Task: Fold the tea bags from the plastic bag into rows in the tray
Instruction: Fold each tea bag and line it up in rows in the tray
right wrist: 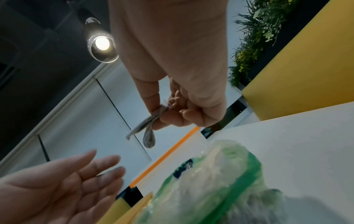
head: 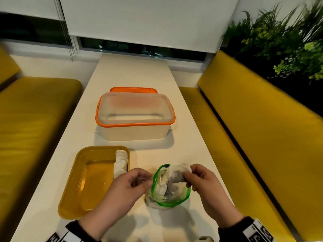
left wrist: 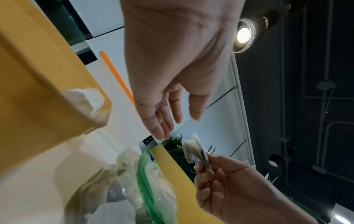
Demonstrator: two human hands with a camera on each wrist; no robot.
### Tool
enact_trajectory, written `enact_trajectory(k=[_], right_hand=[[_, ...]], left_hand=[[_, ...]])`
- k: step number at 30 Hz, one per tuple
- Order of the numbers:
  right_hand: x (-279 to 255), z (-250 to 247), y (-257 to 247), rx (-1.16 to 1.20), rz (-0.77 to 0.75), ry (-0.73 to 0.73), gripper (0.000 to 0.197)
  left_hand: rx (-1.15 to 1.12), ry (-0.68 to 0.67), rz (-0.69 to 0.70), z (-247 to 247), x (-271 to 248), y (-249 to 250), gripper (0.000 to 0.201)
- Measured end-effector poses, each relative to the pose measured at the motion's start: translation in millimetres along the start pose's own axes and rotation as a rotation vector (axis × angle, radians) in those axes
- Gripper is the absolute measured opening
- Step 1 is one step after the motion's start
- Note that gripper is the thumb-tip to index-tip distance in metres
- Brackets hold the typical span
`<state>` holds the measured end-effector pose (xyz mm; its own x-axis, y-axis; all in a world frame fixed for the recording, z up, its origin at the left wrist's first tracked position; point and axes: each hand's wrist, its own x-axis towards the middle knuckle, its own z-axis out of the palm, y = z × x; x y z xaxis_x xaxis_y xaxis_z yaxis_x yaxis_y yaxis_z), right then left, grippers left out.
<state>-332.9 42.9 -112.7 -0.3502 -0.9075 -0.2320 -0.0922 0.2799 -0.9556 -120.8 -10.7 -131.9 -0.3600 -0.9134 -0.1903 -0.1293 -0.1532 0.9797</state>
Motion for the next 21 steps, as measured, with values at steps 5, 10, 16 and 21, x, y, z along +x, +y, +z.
enact_trajectory(k=[5,10,16,21], right_hand=[[-10,12,-13,0.127,-0.04,-0.086,0.006],[-16,30,-17,0.209,-0.059,-0.136,0.003],[-19,41,-15,0.173,-0.092,-0.13,0.018],[-19,50,-17,0.156,-0.079,-0.11,0.013]], left_hand=[[-0.053,-0.17,-0.019,8,-2,19,0.041],[-0.348,-0.18,-0.127,15,-4,32,0.045],[-0.41,-0.137,-0.173,8,0,30,0.013],[-0.324,-0.041,-0.111,3,0,26,0.014]])
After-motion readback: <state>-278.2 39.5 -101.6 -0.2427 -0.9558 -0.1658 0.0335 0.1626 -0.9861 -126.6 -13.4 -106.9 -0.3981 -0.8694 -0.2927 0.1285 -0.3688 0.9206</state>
